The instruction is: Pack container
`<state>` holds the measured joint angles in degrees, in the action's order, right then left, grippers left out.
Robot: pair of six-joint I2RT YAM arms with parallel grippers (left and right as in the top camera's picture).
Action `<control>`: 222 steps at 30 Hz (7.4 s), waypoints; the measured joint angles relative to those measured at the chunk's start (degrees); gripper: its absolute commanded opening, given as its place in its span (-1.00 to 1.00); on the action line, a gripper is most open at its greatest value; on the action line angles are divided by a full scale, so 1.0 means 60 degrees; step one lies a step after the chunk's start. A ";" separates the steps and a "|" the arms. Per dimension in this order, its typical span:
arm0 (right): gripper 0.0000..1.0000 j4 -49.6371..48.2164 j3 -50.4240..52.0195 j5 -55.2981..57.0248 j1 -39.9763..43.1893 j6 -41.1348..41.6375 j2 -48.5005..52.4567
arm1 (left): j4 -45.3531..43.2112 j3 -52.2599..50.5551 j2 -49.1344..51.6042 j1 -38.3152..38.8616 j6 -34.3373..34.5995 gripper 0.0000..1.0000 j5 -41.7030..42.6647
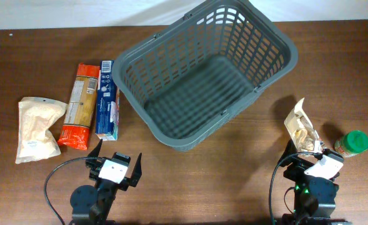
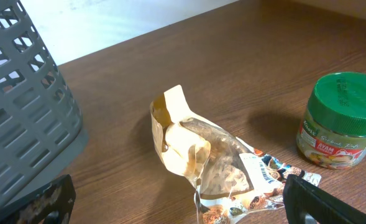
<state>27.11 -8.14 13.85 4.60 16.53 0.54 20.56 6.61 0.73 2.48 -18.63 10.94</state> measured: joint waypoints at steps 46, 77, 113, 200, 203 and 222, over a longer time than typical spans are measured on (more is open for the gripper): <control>0.98 0.0000 0.0000 0.0000 0.0000 0.0000 0.0000 | -0.0637 -0.0004 0.0000 -0.0004 0.0000 0.99 -0.1406; 0.98 0.0801 -0.3974 -0.1082 0.0000 -0.0058 0.0401 | 0.1559 0.5763 0.3727 -0.0004 0.1541 0.98 -0.1912; 0.85 0.7916 -1.7147 -0.4597 0.0000 -0.1089 1.2189 | 0.8710 1.7296 1.1803 -0.0007 0.1876 0.87 0.1453; -0.92 0.7151 -1.7274 -0.4816 -0.0670 -0.1745 1.6833 | 1.1420 1.7333 1.4899 0.8207 0.0922 -0.97 -0.1173; -0.92 0.7195 -1.7274 -0.4812 -0.0670 -0.1749 1.6833 | 1.1774 1.7340 1.4611 0.8378 0.0925 -0.97 -0.0780; -0.92 0.7442 -1.7274 -0.4787 -0.0670 -0.1745 1.6833 | 1.1460 1.5752 1.4553 0.9016 0.0925 -0.97 -0.0976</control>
<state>71.77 -111.79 -14.87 0.58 6.07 101.54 89.32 101.12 88.05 56.58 -13.08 5.08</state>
